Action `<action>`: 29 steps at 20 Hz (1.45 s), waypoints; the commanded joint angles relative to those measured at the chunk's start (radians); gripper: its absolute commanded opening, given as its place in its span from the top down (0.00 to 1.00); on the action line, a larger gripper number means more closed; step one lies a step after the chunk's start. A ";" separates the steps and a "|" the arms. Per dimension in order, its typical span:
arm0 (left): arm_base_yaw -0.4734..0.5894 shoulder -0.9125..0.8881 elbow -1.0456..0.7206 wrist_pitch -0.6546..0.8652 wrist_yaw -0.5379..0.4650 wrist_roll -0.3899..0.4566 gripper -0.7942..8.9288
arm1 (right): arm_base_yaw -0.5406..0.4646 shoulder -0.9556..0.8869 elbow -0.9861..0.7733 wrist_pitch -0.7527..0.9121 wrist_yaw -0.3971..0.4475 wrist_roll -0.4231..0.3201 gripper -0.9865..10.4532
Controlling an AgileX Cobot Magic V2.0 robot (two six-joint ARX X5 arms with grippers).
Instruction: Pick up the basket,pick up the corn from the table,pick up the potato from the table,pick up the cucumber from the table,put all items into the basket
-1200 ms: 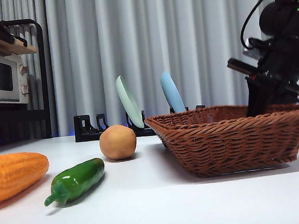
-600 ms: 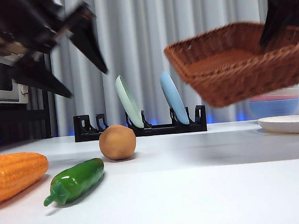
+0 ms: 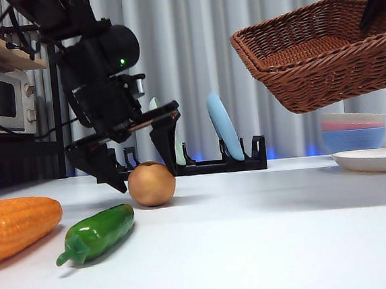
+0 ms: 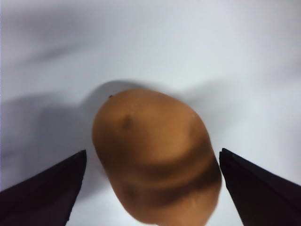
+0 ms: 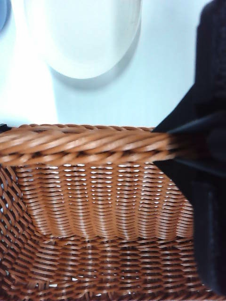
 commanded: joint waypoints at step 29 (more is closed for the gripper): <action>-0.198 -0.381 0.001 0.060 -0.163 0.048 0.93 | 0.418 0.220 0.009 0.185 -0.097 0.190 0.92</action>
